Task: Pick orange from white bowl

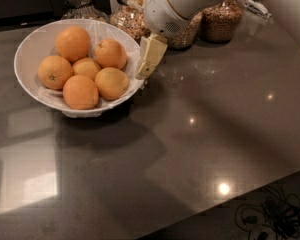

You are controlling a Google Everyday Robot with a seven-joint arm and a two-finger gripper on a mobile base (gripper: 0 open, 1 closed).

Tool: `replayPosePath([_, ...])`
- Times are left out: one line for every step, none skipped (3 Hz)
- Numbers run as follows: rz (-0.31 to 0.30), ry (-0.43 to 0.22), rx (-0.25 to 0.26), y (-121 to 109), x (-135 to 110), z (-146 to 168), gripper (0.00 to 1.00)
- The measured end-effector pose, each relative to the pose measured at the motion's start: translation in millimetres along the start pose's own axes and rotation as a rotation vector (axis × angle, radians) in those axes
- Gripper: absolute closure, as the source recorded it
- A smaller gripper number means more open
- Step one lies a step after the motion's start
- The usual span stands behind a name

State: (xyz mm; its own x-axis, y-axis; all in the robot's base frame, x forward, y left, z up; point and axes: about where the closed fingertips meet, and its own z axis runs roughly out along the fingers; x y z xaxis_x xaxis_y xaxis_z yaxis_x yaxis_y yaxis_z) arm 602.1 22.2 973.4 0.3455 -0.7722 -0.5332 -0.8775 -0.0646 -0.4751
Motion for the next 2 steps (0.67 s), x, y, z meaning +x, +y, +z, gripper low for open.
replayPosePath([-0.02, -0.015, -0.009, -13, -3, 14, 0.03])
replayPosePath([-0.033, -0.02, -0.024, -25, -3, 27, 0.14])
